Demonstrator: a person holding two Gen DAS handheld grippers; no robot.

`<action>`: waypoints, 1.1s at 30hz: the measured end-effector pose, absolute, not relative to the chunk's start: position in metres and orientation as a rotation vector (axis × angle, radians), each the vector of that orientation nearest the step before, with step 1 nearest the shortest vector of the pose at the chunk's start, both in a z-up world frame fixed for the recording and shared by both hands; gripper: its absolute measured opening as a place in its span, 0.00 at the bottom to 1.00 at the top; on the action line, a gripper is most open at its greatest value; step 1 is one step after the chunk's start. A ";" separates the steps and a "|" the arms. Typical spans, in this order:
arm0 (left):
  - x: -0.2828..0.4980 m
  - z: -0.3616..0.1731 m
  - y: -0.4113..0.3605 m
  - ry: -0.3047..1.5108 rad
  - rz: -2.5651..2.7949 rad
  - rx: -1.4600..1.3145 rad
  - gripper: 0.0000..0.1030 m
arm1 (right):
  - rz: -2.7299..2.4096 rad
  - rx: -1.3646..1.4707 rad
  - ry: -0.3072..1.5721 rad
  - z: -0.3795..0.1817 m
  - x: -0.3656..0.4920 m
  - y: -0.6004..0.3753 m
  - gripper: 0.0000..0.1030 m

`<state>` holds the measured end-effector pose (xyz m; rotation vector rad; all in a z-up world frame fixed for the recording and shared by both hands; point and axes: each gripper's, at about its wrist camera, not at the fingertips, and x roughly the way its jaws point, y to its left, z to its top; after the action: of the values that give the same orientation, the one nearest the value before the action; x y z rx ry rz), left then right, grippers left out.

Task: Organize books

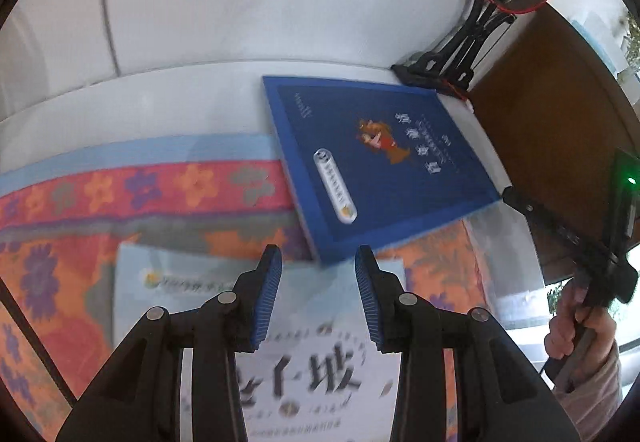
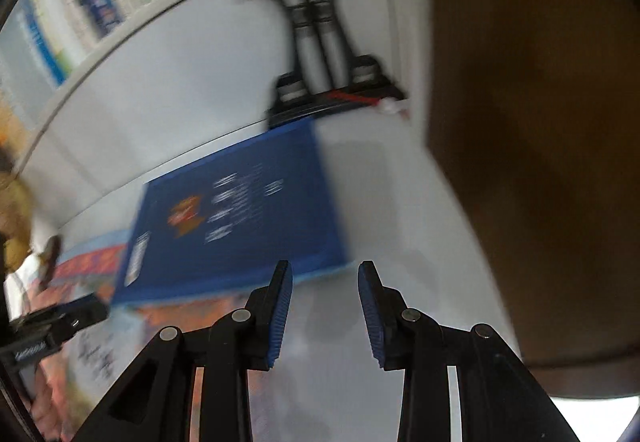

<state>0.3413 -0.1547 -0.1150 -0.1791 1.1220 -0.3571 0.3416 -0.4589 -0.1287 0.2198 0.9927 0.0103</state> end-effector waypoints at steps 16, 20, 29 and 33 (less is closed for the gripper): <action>0.350 -0.118 -0.171 1.133 -0.384 -0.026 0.34 | 0.184 0.298 1.097 -0.136 0.357 -0.445 0.41; 0.338 -0.115 -0.149 1.160 -0.395 -0.013 0.34 | 0.224 0.237 1.103 -0.124 0.334 -0.419 0.44; 0.290 -0.078 -0.060 1.136 -0.393 -0.084 0.35 | 0.452 0.181 1.100 -0.071 0.248 -0.346 0.46; 0.261 -0.067 -0.022 1.120 -0.418 -0.126 0.34 | 0.532 0.163 1.108 -0.054 0.202 -0.314 0.46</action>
<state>0.2610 -0.0219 -0.0667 -0.1263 1.1199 -0.4179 0.2021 -0.3136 -0.0540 0.1633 1.1078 0.5319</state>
